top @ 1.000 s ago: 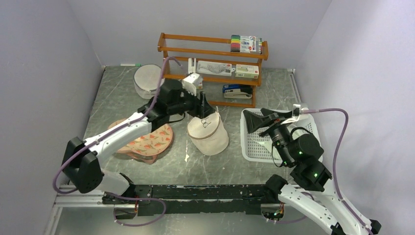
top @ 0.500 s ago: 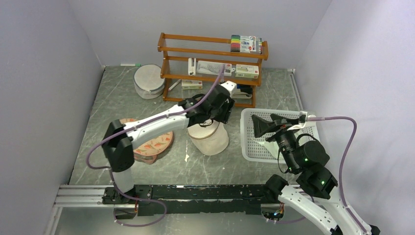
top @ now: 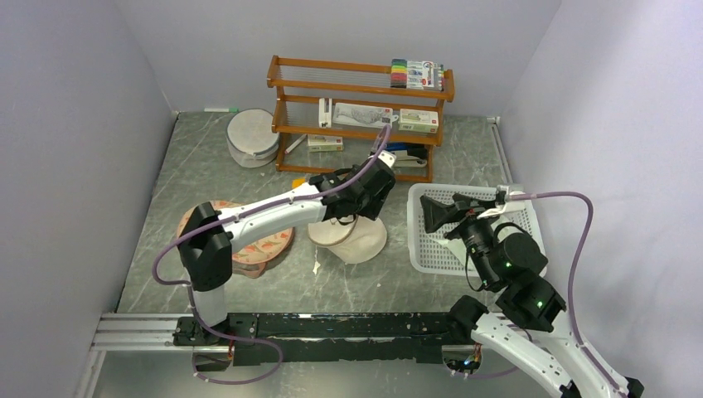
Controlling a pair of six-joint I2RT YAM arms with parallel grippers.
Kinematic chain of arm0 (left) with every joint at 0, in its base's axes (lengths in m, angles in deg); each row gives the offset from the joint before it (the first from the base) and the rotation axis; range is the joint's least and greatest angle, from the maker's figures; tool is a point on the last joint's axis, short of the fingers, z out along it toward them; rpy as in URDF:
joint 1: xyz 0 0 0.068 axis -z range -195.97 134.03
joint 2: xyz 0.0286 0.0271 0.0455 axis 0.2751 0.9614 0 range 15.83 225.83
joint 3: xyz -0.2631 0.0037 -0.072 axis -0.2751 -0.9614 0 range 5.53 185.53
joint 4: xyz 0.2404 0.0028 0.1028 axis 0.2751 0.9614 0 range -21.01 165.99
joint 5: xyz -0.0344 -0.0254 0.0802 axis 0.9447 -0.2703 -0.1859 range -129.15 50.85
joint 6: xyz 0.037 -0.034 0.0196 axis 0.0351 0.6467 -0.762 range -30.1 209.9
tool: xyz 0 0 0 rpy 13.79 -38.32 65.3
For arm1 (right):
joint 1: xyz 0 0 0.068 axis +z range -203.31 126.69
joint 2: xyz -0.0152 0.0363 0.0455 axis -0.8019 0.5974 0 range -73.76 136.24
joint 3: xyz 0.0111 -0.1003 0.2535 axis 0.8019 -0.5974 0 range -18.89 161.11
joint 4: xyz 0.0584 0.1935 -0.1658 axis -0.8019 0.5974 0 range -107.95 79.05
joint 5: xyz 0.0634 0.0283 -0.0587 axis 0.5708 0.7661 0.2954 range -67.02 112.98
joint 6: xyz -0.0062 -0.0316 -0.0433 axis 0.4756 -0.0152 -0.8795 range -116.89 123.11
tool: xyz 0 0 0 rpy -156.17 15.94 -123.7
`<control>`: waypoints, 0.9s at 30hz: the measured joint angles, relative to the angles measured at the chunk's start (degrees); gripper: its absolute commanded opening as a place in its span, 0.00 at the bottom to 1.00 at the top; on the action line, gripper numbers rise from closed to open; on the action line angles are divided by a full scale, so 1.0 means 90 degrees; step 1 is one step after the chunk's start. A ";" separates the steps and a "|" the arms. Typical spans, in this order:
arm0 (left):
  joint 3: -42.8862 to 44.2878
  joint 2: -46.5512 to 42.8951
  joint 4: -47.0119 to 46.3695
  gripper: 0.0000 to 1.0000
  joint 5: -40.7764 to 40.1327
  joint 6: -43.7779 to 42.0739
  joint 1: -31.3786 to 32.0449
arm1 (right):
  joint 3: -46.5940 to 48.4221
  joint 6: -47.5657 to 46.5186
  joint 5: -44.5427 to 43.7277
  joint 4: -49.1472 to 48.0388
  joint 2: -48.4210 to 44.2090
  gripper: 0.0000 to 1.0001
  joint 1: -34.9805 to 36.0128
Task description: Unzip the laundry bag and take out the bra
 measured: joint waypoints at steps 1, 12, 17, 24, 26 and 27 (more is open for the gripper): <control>-0.0049 -0.0058 0.0010 0.69 -0.0002 0.0000 0.0019 | -0.0002 0.0000 0.0005 0.0000 0.0036 0.89 0.0000; -0.0330 -0.1032 -0.0051 0.73 -0.0282 -0.0005 0.0041 | -0.0073 0.0005 0.0121 -0.0041 0.0214 0.89 0.0000; -0.0335 -0.0782 -0.0015 0.69 -0.0391 0.0000 0.0041 | -0.0075 0.0010 0.0153 -0.0051 0.0274 0.89 0.0000; -0.0221 -0.0029 0.0284 0.42 -0.0537 0.0100 0.0041 | -0.0075 0.0010 0.0192 -0.0049 0.0318 0.89 0.0000; -0.0221 0.0036 0.0313 0.30 -0.0578 0.0085 0.0041 | -0.0080 0.0010 0.0192 -0.0051 0.0318 0.89 0.0000; -0.0221 0.0039 0.0316 0.24 -0.0605 0.0044 0.0041 | -0.0090 0.0010 0.0192 -0.0051 0.0318 0.89 0.0000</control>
